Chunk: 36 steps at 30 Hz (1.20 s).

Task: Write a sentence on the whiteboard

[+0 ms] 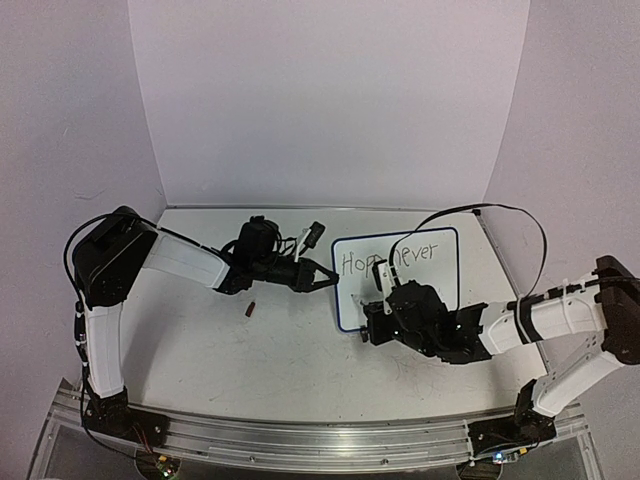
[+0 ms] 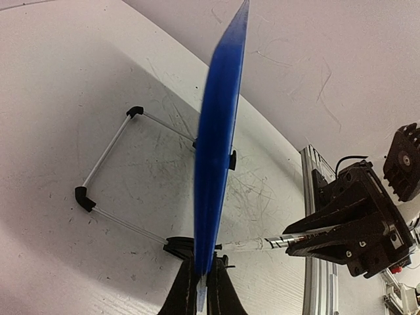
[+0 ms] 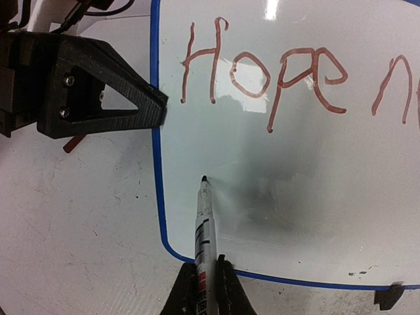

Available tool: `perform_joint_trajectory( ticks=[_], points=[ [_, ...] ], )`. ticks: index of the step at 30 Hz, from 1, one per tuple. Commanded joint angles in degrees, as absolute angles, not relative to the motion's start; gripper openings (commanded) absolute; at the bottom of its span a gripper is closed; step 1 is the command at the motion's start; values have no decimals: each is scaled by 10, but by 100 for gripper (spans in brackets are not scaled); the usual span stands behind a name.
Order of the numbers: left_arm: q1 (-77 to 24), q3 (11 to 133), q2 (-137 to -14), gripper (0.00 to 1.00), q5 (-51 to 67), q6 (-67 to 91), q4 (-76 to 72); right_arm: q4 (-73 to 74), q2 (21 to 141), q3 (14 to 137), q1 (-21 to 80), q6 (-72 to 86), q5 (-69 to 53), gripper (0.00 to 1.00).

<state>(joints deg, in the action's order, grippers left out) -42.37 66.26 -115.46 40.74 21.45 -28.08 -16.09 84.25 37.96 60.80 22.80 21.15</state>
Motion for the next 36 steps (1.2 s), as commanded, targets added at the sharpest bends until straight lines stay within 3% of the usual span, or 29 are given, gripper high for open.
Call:
perform_joint_trajectory(
  ticks=[1,19,36],
  points=[
    [-419,670,-1135,0,407,221,-273,-178,852,404,610,238,244,0],
    [-419,672,-1139,0,410,220,-273,-180,878,431,610,222,234,0],
    [-419,672,-1138,0,410,216,-273,-166,858,373,610,258,206,0]
  ],
)
